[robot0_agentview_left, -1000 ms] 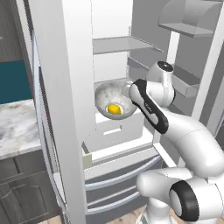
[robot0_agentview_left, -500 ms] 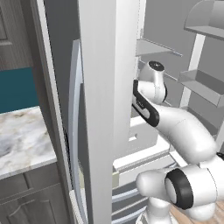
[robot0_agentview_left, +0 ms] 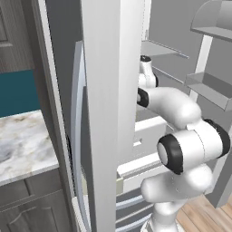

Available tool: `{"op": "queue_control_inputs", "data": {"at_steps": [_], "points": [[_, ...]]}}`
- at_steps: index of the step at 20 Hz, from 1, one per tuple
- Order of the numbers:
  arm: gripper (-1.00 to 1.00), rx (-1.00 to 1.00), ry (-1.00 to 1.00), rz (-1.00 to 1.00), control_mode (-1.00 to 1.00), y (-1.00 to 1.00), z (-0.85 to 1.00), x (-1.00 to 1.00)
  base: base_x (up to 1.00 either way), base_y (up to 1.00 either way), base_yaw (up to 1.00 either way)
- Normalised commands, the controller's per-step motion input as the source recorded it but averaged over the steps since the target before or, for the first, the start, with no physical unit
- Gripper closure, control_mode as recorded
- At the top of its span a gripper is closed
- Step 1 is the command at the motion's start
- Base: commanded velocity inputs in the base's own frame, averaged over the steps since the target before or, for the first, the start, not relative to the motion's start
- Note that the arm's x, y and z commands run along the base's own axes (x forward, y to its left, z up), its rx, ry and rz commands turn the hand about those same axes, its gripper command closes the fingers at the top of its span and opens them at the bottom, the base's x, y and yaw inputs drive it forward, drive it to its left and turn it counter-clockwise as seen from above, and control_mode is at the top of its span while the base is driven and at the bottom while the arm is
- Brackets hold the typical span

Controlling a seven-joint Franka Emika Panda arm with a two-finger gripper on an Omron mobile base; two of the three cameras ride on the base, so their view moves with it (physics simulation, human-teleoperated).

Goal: Move the cup from next to the sink to the open cabinet. Then, move the bowl with the lemon to the fridge to clear the area for faucet cleaning.

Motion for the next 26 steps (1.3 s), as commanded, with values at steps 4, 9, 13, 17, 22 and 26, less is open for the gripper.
{"op": "queue_control_inputs", "data": {"at_steps": [4, 9, 13, 17, 22, 26], "points": [[1.0, 0.03, 0.13, -0.07, -1.0, 0.0, -0.35, 0.17, 0.0, 0.0, 0.0], [1.0, 0.09, 0.04, -0.1, -1.0, 0.0, -0.31, 0.33, 0.0, 0.0, 0.0], [1.0, 0.04, 0.0, -0.08, -1.0, 0.0, -0.29, 0.45, 0.0, 0.0, 0.0], [1.0, 0.01, 0.0, -0.08, -1.0, 0.0, -0.21, 0.63, 0.0, 0.0, 0.0], [1.0, 0.0, 0.0, -0.08, -1.0, 0.04, -0.16, 0.82, 0.0, 0.0, 0.0], [1.0, 0.0, 0.0, -0.06, -1.0, 0.03, -0.04, 0.61, 0.0, 0.0, 0.0]]}}
